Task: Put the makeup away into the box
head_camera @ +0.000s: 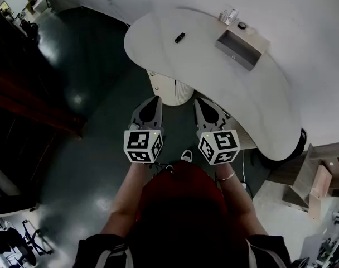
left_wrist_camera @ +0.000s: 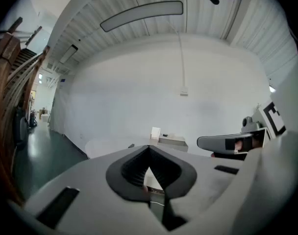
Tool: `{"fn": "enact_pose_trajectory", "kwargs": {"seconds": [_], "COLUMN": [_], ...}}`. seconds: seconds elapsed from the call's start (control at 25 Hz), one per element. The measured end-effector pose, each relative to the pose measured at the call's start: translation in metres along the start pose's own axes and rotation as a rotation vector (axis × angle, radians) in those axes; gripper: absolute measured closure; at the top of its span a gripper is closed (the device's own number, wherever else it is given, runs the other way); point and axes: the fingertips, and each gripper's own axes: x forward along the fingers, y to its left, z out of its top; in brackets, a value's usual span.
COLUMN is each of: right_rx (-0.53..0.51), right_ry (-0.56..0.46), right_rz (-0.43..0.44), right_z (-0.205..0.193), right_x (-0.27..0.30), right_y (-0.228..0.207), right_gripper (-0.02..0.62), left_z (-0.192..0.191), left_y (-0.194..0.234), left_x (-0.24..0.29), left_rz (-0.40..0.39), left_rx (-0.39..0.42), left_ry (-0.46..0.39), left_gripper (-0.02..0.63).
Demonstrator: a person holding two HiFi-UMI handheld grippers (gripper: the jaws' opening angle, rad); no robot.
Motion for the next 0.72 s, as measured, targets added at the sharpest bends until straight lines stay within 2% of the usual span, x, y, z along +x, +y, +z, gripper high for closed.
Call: {"fn": "enact_pose_trajectory", "kwargs": {"seconds": [0.4, 0.72], "right_rx": [0.042, 0.016], "right_ry": [-0.010, -0.024], "right_rz": [-0.002, 0.002], "right_z": [0.009, 0.017], "right_x": [0.027, 0.041], "right_y": [-0.040, -0.073], "right_gripper": [0.581, 0.580], "left_z": [0.001, 0.004], "left_y": [-0.001, -0.005], "left_x": [0.049, 0.085], "left_rz": [-0.019, 0.003], "left_rx": [-0.017, -0.006], "left_ry": [0.020, 0.039], "left_gripper": [0.584, 0.584]}}
